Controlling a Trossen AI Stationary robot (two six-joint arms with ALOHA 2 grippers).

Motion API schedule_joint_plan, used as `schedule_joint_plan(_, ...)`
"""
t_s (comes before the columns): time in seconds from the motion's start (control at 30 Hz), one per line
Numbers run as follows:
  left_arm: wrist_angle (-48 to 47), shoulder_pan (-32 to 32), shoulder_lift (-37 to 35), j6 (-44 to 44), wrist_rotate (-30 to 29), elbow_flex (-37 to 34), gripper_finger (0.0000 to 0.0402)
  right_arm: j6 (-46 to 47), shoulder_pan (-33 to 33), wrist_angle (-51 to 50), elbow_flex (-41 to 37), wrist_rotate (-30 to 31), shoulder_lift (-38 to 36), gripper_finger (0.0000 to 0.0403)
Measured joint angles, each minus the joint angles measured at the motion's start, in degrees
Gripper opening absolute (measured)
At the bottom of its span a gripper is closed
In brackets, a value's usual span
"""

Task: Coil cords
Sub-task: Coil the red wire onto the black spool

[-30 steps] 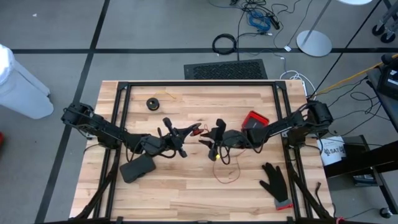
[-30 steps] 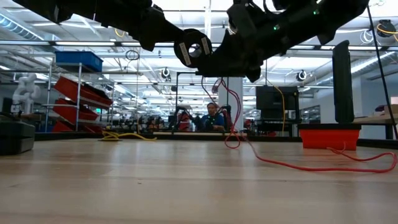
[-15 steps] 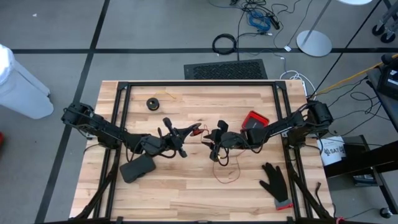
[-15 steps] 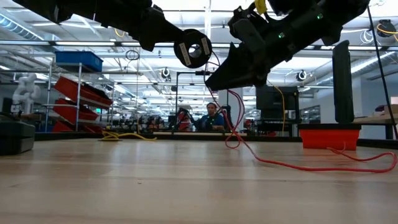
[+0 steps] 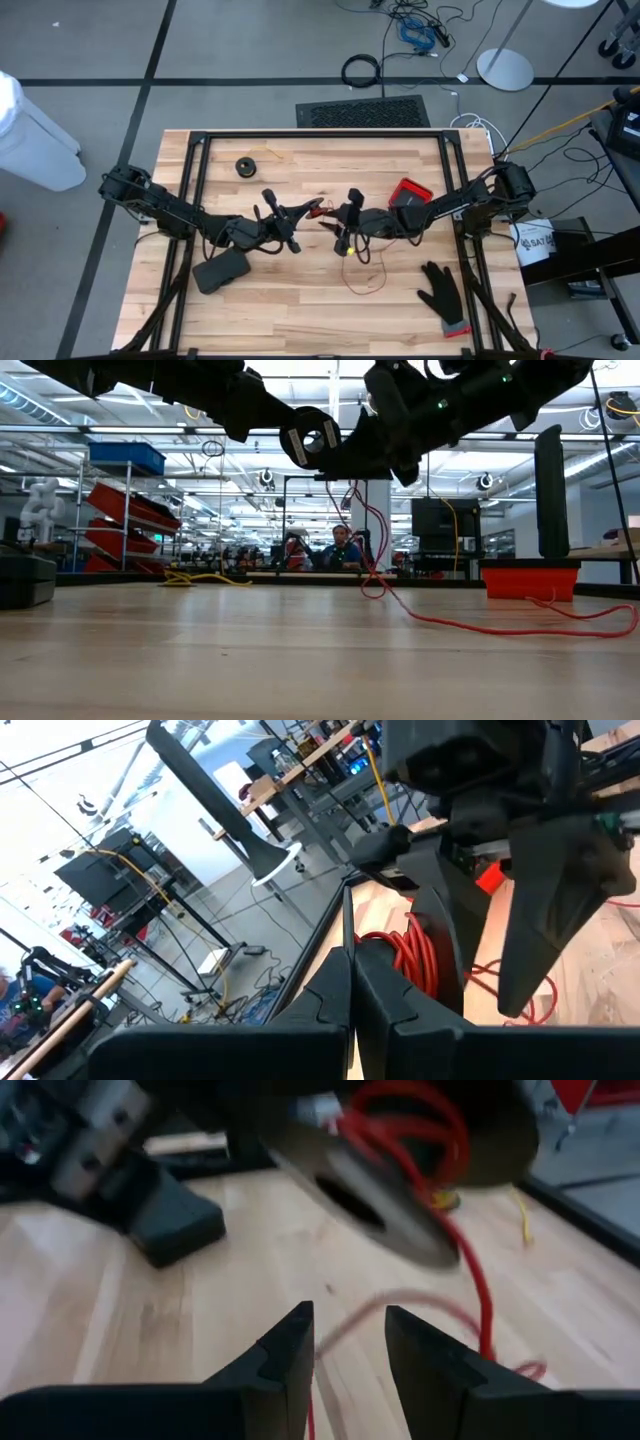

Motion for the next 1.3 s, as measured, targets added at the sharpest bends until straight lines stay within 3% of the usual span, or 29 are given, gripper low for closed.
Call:
schedule_joint_plan(0.27, 0.26, 0.0, 0.0, 0.0, 0.0, 0.0, 0.0, 0.28, -1.18, 1.5, 0.06, -0.2, -0.02, 0.0108)
schedule_joint_plan(0.5, 0.28, 0.0, 0.0, 0.11, 0.02, 0.0, 0.0, -0.15, -1.55, -1.58, 0.06, -0.73, -0.02, 0.0016)
schedule_joint_plan(0.6, 0.27, 0.0, 0.0, 0.11, 0.02, 0.0, 0.0, 0.66, -1.43, -4.83, 0.06, -3.35, -0.02, 0.0007)
schedule_joint_plan(0.77, 0.31, 0.11, 0.0, 0.17, 0.0, 0.0, 0.0, 3.84, 0.2, -13.81, 0.06, -9.68, -0.1, 0.0002)
schedule_joint_plan(0.93, 0.3, 0.45, 0.0, 0.22, -0.23, 0.0, 0.0, 9.73, 3.58, -29.34, 0.04, -19.84, -0.91, 0.0001)
schedule_joint_plan(1.17, 0.37, 0.87, -0.37, 0.24, -0.5, 0.02, 0.0, 20.5, 12.42, -52.1, 0.04, -37.66, -3.89, 0.0001)
schedule_joint_plan(1.3, 0.3, 0.87, -0.37, 0.24, -0.52, 0.02, 0.0, 28.12, 17.91, -60.0, 0.04, -43.9, -6.92, 0.0)
